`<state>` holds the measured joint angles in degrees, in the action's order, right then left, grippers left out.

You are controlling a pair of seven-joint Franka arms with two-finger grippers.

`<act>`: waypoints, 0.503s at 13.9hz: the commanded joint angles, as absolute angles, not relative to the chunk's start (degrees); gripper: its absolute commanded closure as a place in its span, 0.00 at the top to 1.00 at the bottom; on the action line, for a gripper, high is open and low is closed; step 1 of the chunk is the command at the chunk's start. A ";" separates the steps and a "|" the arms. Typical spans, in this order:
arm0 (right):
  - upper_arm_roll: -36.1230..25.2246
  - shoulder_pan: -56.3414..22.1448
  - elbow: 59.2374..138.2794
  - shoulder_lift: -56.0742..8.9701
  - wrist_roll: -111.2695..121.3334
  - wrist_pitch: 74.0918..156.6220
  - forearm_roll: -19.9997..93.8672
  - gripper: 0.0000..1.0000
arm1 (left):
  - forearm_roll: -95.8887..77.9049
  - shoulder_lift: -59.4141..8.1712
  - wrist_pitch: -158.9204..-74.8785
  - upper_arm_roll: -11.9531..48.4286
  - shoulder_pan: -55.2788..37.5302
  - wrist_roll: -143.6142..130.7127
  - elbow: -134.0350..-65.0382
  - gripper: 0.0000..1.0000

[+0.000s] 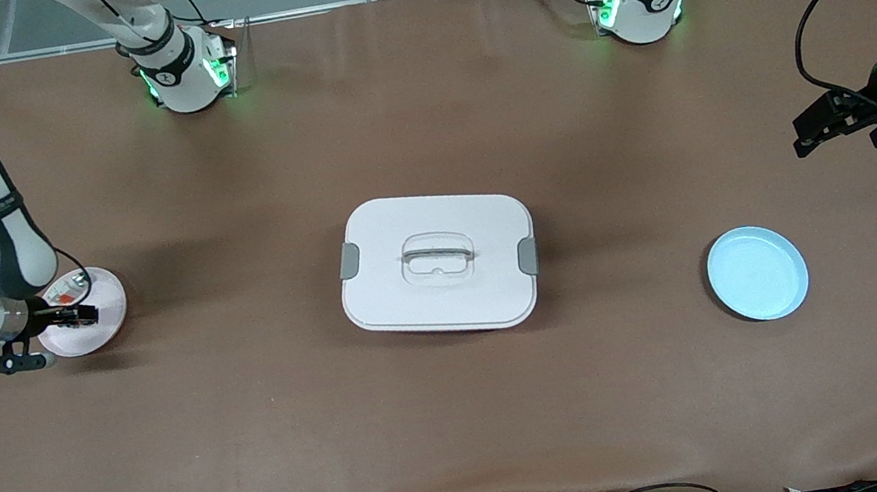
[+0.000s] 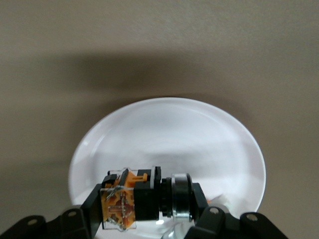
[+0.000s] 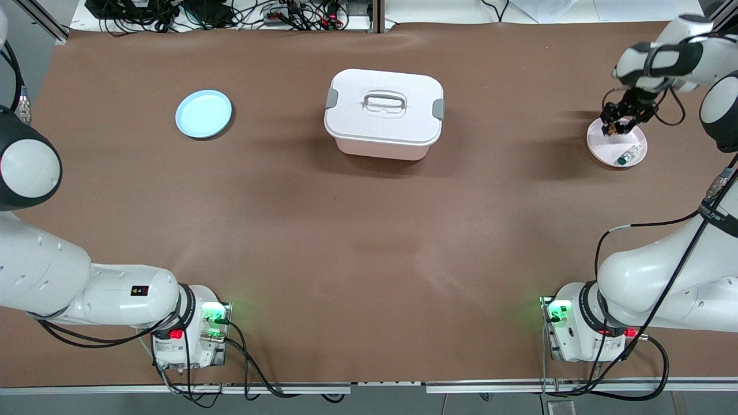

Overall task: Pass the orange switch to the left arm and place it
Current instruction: 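Lower the right gripper and close it on the orange-black switch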

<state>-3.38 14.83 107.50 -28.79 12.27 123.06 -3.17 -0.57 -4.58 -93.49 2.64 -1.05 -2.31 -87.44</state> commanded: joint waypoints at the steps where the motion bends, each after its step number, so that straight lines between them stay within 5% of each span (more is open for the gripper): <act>1: -2.99 11.70 103.37 -26.73 6.18 114.72 -1.41 0.00 | 0.09 -5.36 -91.93 2.81 -0.88 -1.14 -86.40 1.00; 7: -2.99 4.76 92.31 -26.28 -11.83 97.24 12.81 0.00 | -3.67 -4.84 -91.85 2.99 -1.14 -1.32 -86.04 1.00</act>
<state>-2.70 6.31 97.35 -26.35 -5.67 103.55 8.71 -1.44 -5.03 -93.08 2.72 -1.27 -2.31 -87.20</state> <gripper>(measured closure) 0.282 0.000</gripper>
